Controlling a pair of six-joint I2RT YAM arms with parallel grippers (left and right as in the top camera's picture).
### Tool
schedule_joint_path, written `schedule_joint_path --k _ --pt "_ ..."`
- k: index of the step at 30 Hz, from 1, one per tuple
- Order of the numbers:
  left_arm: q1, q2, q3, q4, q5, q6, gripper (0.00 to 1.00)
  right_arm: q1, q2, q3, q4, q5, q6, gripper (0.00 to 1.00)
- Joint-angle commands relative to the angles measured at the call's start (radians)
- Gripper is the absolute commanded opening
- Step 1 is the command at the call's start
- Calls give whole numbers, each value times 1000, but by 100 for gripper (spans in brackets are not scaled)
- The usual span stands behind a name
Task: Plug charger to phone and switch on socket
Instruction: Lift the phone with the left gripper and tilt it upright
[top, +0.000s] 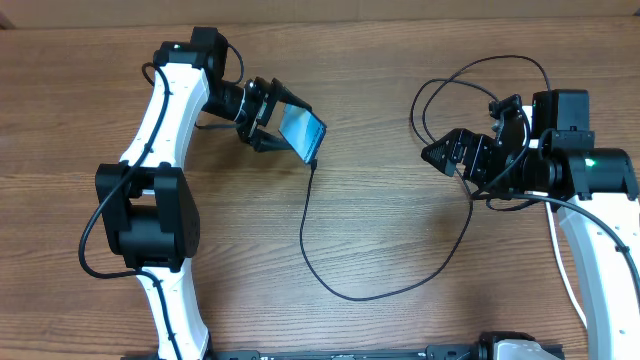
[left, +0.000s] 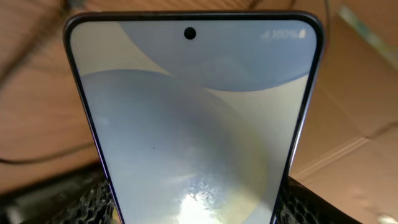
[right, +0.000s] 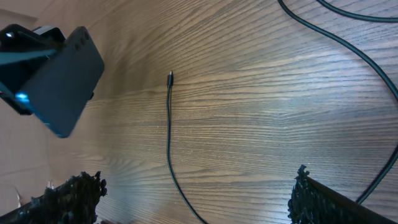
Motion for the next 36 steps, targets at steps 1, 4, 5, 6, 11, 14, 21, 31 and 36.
schedule_joint_path --k 1,4,5,6,11,14,21,31,36 --pt "-6 -5 32 -3 225 -130 73 -2 2 15 6 -9 5 100" --pt "-6 -5 32 -3 301 -179 73 -2 2 15 7 -9 5 100" --pt "-6 -5 32 -3 314 -194 73 -2 2 15 7 -9 5 100" --pt "-6 -5 32 -4 323 -212 72 -2 2 15 7 -9 5 100" --pt "-6 -5 32 -3 327 -290 73 -2 2 15 7 -9 5 100" --pt "-6 -5 32 -3 328 -328 73 -2 2 15 6 -9 5 100" --pt "-6 -5 32 -3 327 -348 73 -2 2 15 7 -10 5 100" --pt "-7 -5 32 -4 245 -360 70 -2 2 15 8 -9 5 100" --pt "-15 -5 32 -3 93 -390 70 -2 2 15 19 -10 5 100"
